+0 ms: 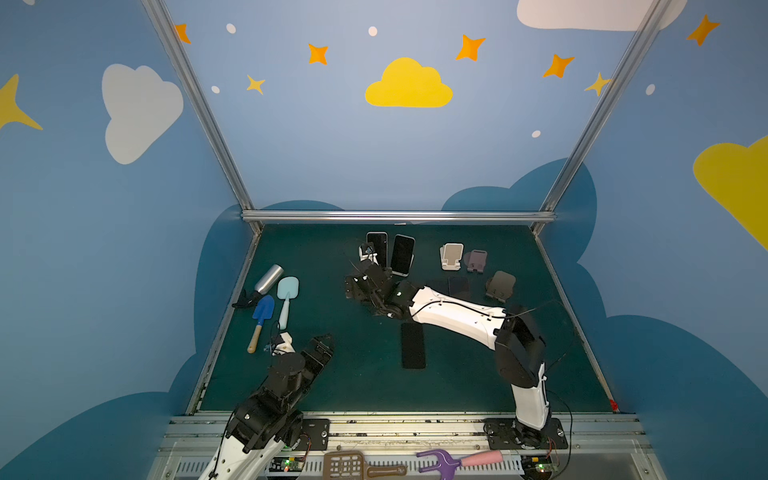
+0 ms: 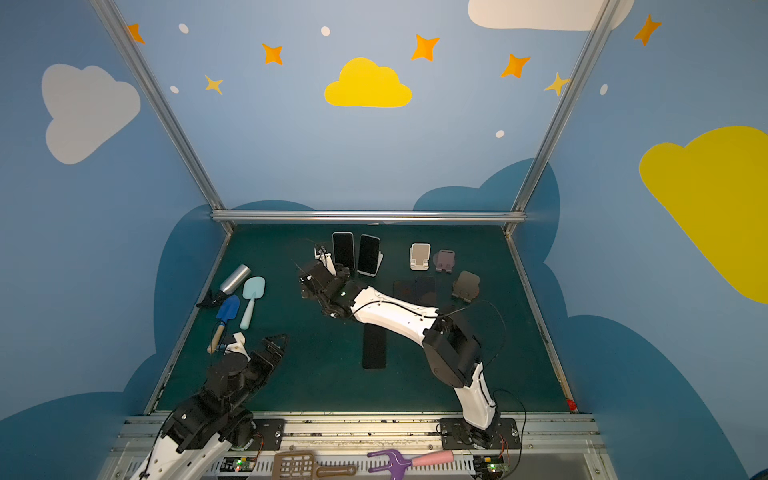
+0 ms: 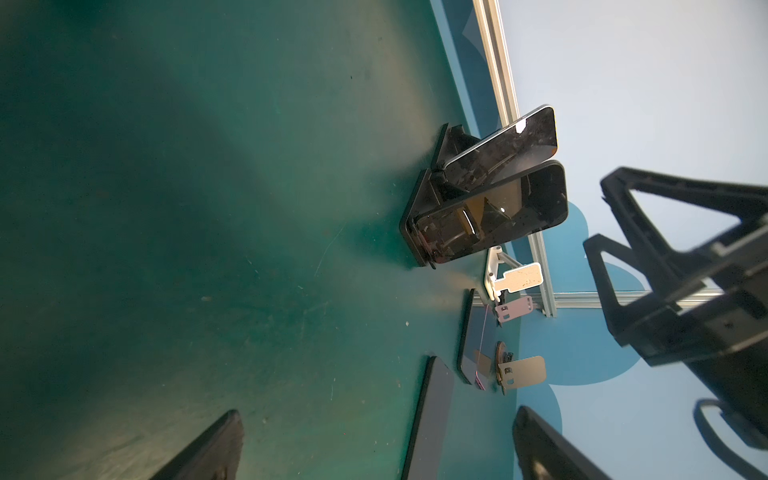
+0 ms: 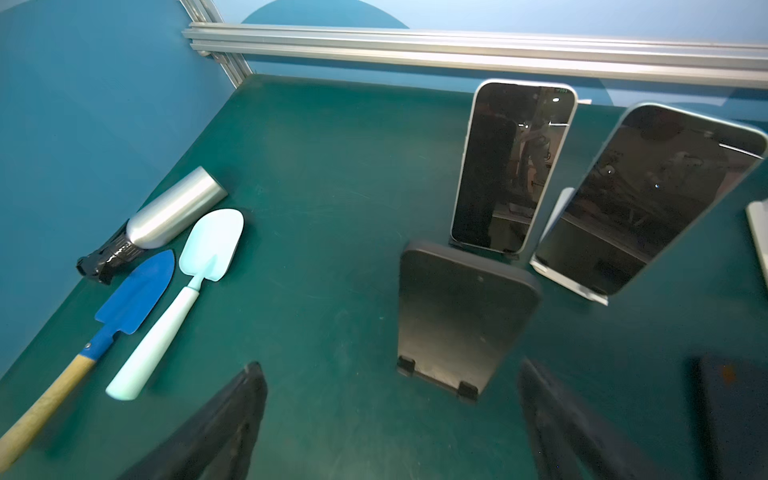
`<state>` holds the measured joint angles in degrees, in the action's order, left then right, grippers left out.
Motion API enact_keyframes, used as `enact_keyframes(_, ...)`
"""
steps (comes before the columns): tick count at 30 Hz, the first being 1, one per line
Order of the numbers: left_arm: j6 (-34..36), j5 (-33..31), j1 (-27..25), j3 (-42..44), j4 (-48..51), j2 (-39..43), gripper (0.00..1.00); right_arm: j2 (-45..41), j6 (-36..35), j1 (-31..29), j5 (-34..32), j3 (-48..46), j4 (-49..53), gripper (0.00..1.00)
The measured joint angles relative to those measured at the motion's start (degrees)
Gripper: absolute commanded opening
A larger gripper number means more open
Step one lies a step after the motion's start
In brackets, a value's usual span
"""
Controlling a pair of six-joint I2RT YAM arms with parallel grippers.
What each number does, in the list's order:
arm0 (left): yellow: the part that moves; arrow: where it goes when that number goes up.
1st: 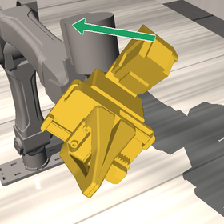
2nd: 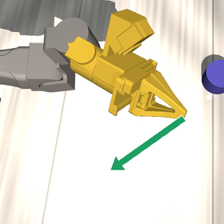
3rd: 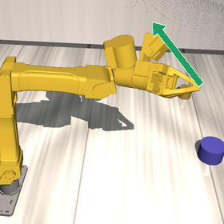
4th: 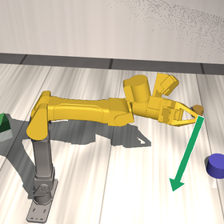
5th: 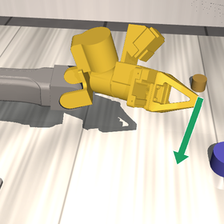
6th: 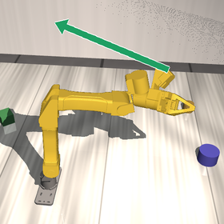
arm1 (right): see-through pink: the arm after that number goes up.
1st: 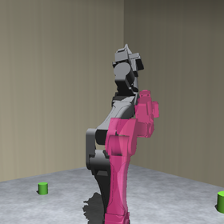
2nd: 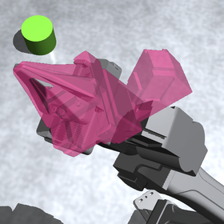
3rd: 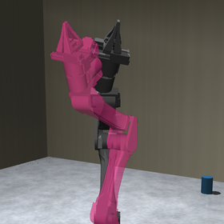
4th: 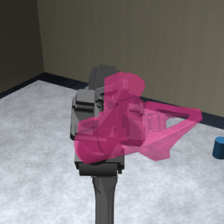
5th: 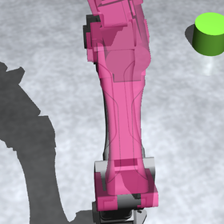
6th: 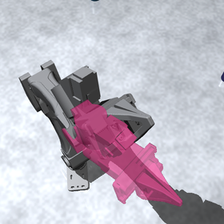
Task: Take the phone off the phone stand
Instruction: 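Lower the open right gripper over the empty black folding stand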
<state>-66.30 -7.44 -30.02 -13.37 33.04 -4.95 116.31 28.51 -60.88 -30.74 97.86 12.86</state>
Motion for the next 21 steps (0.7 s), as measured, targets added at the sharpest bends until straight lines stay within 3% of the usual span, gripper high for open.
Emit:
enact_keyframes(5, 0.0, -1.16, 0.0, 0.0, 0.72, 0.96, 1.0, 4.44, 0.24, 0.33, -2.69, 6.1, 2.29, 0.94)
enact_keyframes(11, 0.02, -1.75, 0.0, 0.0, 0.68, 1.25, 1.0, 4.74, 1.31, 0.72, -5.7, 6.51, 4.92, 0.94)
enact_keyframes(21, 0.0, -1.97, 0.0, 0.0, 0.63, 1.25, 1.0, 9.25, 1.99, 2.73, -5.22, 9.2, 5.42, 0.94)
